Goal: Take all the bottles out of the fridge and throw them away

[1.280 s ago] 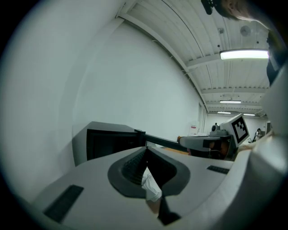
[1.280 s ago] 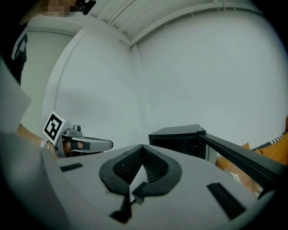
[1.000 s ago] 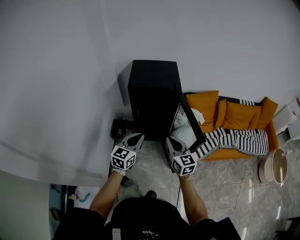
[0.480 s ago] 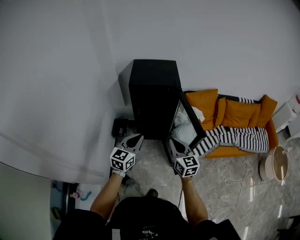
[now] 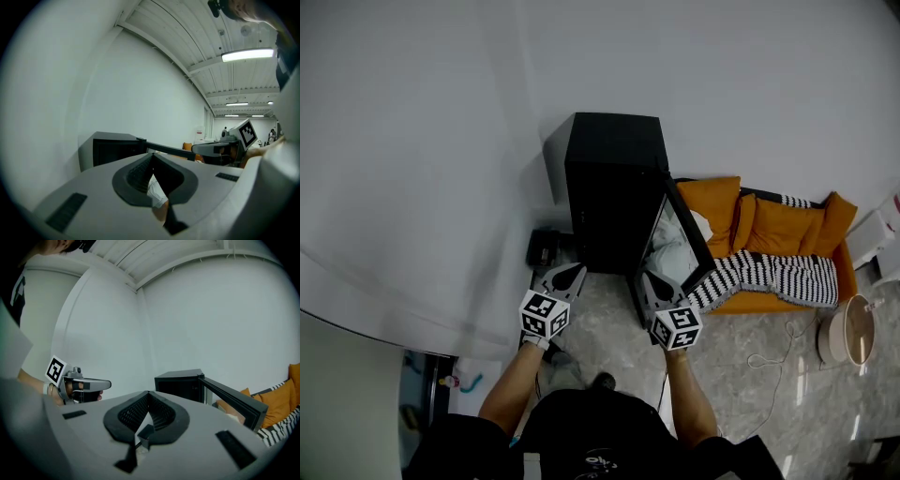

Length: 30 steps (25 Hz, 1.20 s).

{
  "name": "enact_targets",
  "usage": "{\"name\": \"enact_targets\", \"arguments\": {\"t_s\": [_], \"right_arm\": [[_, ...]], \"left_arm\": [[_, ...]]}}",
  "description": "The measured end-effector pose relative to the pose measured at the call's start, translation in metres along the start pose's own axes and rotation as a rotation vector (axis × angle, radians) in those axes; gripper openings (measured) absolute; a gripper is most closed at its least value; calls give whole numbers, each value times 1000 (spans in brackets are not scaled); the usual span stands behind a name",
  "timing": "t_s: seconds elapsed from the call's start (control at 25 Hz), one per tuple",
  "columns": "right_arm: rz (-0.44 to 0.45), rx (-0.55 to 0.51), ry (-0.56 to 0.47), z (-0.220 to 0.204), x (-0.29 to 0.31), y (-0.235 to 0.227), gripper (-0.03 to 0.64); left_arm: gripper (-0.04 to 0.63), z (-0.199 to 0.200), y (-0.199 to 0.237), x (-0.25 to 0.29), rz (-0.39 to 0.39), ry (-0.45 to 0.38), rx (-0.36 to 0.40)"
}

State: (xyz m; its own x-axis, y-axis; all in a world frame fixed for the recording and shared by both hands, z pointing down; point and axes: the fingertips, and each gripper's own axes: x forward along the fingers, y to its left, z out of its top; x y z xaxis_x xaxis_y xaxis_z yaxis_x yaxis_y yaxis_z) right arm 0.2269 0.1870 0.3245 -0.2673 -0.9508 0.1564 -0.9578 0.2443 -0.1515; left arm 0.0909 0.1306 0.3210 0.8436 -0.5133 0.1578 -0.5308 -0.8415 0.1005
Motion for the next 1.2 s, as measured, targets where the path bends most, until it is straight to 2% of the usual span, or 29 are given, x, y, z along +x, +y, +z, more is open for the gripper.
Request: {"name": "enact_targets", "arguments": {"t_s": [0.72, 1.2], "right_arm": [[21, -18, -13, 10, 2, 4, 8], [16, -18, -25, 10, 10, 9, 8]], "left_arm": [[2, 14, 2, -6, 6, -7, 36], [2, 16, 13, -14, 17, -13, 34]]}}
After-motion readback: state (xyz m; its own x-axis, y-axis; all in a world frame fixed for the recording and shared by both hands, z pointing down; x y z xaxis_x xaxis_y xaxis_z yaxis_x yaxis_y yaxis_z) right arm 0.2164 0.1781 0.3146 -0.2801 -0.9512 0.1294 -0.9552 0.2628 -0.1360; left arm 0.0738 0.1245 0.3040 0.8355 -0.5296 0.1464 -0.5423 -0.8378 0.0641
